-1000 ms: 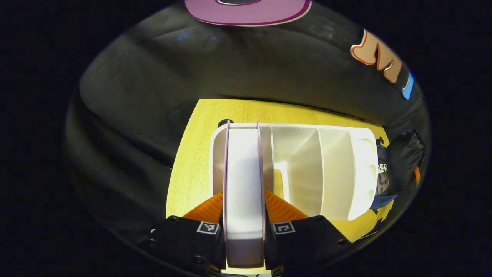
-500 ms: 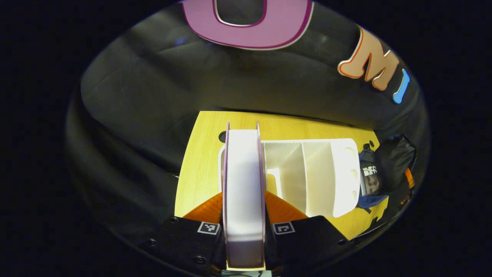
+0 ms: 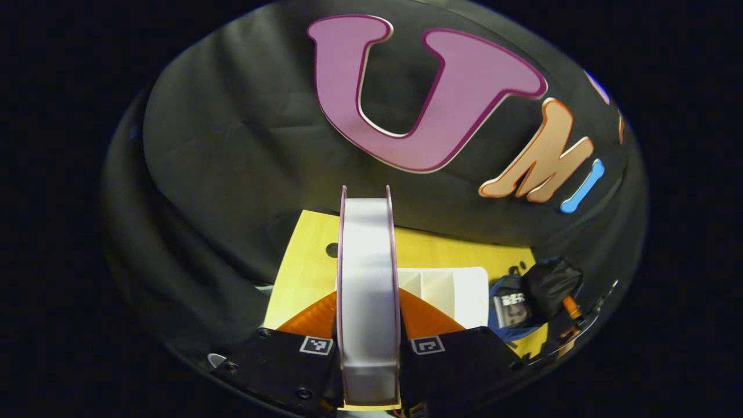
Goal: Open the schoolbag, grab two books from the bookshelf and put them into the schoolbag.
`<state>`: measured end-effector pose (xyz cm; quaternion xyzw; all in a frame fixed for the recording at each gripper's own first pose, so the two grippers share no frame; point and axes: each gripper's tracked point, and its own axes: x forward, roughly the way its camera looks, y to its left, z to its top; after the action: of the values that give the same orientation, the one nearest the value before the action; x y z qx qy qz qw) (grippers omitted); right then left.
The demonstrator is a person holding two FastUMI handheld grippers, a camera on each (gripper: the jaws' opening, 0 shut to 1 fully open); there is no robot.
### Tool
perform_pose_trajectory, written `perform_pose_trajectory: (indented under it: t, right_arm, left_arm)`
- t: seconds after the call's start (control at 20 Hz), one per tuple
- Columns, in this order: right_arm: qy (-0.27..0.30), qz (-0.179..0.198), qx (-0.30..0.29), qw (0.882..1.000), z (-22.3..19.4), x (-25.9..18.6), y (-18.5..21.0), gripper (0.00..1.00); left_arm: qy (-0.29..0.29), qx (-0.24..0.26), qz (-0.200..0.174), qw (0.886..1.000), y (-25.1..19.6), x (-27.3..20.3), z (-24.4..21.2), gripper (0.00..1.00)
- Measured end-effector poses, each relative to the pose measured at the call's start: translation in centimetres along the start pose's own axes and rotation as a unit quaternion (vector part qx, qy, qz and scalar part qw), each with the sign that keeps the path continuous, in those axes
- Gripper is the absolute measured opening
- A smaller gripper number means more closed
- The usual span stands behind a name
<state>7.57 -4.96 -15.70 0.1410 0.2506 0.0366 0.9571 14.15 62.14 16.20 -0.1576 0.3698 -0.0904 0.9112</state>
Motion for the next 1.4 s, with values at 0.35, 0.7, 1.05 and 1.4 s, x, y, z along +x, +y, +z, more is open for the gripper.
perform_pose_trajectory:
  t: [0.35,0.7,1.05,1.4]
  right_arm:
    - [0.0,0.0,0.004,1.0,0.2,-0.1,-0.3,0.06]
    - [0.004,0.005,0.0,1.0,0.0,0.0,-0.1,0.06]
    - [0.005,0.015,-0.004,1.0,0.0,0.2,0.1,0.06]
    - [0.011,0.034,-0.015,0.999,-0.2,0.1,0.6,0.01]
  left_arm:
    - [-0.032,-0.159,-0.137,0.977,-3.7,-1.2,0.0,0.34]
    - [-0.04,-0.292,-0.222,0.929,-5.9,0.1,-1.2,0.34]
    - [-0.008,-0.283,-0.257,0.924,-12.1,3.6,-4.5,0.34]
    - [0.045,-0.27,-0.276,0.921,-21.1,9.1,-8.3,0.34]
